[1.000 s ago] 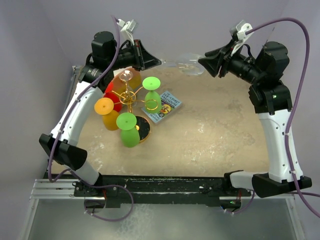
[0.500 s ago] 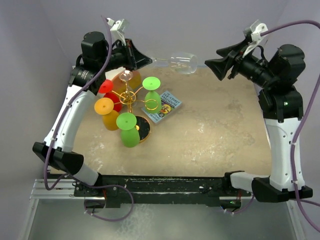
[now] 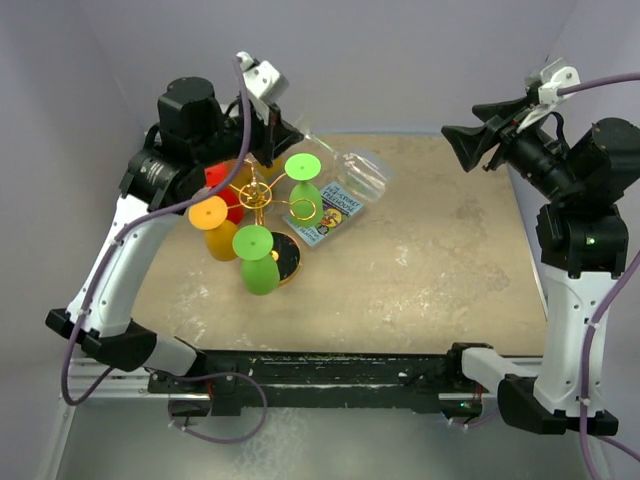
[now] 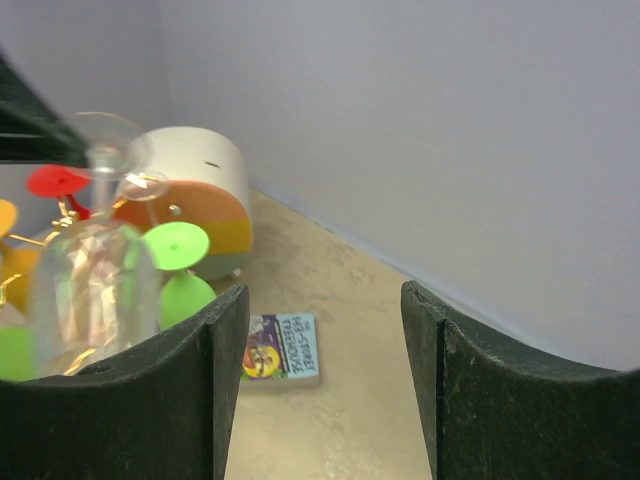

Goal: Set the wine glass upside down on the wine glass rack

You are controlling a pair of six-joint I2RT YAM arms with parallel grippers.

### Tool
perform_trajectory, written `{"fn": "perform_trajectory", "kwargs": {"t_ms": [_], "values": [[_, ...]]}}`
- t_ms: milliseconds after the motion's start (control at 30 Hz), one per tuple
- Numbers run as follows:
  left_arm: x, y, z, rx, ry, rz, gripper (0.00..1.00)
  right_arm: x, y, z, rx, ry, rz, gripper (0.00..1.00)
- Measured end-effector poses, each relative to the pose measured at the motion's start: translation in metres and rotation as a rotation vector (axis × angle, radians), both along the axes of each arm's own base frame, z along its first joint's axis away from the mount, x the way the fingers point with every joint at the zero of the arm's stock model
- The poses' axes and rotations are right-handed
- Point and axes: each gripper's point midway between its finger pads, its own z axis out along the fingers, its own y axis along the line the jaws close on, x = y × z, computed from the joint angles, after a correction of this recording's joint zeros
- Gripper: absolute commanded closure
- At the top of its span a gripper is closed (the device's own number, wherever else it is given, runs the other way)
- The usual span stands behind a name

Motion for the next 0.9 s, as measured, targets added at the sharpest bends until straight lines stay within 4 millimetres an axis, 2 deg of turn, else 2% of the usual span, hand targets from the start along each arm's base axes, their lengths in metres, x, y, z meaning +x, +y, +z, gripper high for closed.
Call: {"fn": "perform_trajectory", "kwargs": {"t_ms": [167,367,467,533,667,800,900], "values": [[-0.047,-0.013,0.008,0.134,-0.169,-0.120,1.00,0.014,-0.026,-0.023,-0.011,0.053,-0.111,0.34],[-0.076,-0.013,0.008,0.245,-0.289,-0.200,1.00,0.012,-0.045,-0.035,-0.045,0.076,-0.204,0.30],[-0.088,-0.019,-0.006,0.311,-0.315,-0.264,1.00,0.010,-0.049,-0.043,-0.074,0.094,-0.221,0.19],[-0.095,-0.024,-0.019,0.363,-0.321,-0.308,1.00,0.010,-0.051,-0.051,-0.093,0.116,-0.226,0.15],[-0.106,-0.030,-0.042,0.452,-0.329,-0.374,1.00,0.018,-0.058,-0.083,-0.127,0.195,-0.251,0.11],[-0.116,-0.036,-0.048,0.520,-0.383,-0.414,1.00,0.023,-0.067,-0.116,-0.144,0.295,-0.279,0.11],[-0.119,-0.038,-0.058,0.595,-0.427,-0.425,1.00,0.023,-0.072,-0.119,-0.148,0.307,-0.296,0.11]]}}
